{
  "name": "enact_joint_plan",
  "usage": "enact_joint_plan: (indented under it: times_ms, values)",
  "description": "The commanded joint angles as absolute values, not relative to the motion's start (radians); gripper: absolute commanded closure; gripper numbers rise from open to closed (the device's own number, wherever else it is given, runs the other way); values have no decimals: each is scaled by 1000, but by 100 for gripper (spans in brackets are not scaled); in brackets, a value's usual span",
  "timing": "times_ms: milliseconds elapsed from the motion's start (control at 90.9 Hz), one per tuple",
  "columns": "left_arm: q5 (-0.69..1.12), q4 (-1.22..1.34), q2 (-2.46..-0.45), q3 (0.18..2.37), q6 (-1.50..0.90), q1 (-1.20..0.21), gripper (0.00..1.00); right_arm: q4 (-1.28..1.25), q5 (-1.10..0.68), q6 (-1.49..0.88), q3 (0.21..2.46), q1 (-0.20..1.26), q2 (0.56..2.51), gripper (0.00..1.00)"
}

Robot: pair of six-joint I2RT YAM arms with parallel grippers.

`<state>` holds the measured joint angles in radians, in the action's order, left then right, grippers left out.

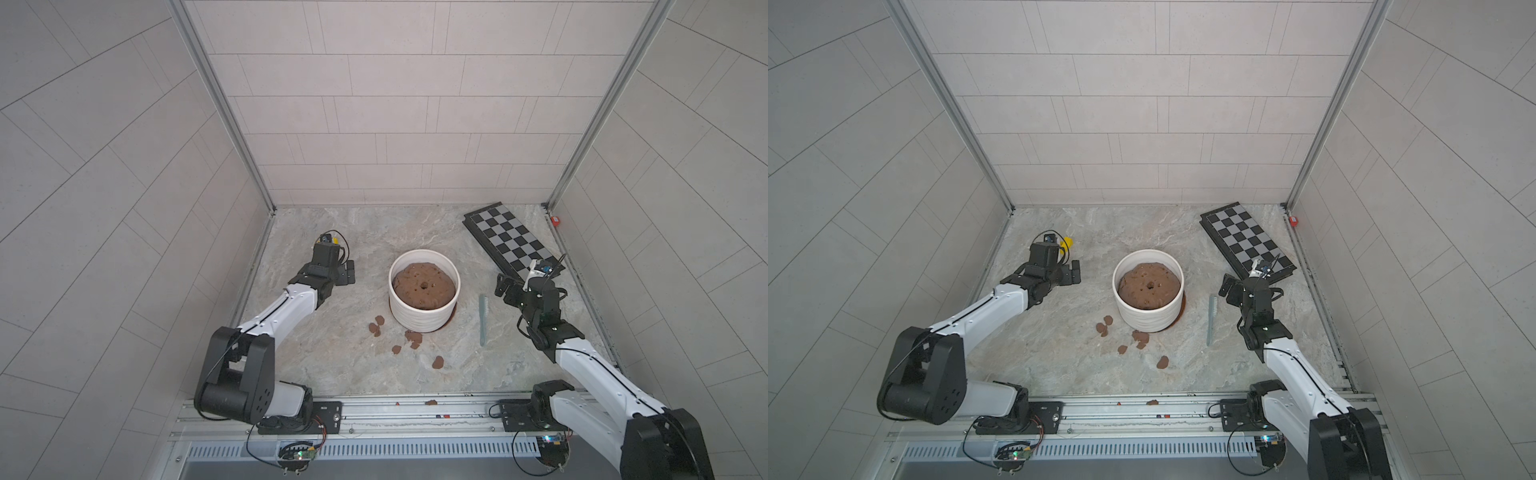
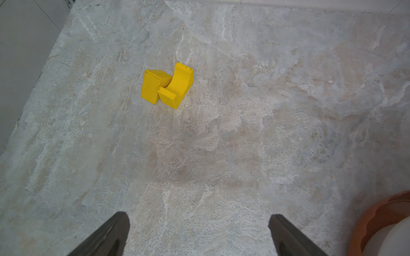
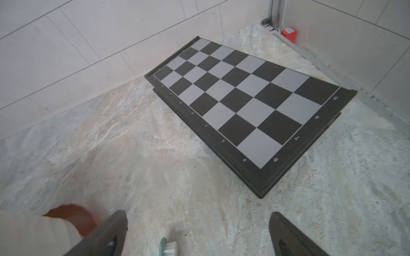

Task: Scrub the dried mud off the ceramic pot
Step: Reset both arms

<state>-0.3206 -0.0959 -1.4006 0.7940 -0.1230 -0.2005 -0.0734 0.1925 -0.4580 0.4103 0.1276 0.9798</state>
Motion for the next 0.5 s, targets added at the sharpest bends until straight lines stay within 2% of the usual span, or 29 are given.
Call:
enact_joint_plan:
  times_ms: [0, 176, 385, 484]
  values:
    - [-264, 82, -1404, 742, -77, -172, 0, -153, 172, -337, 457, 98, 1034, 0]
    - [-231, 203, -1443, 704, -49, -124, 0, -328, 203, -190, 464, 81, 1161, 0]
    - [-232, 338, -1454, 630, 0, -122, 0, -675, 112, -130, 359, 61, 1326, 0]
    - [-201, 435, -1416, 556, 23, -122, 0, -656, 62, -97, 381, 50, 1342, 0]
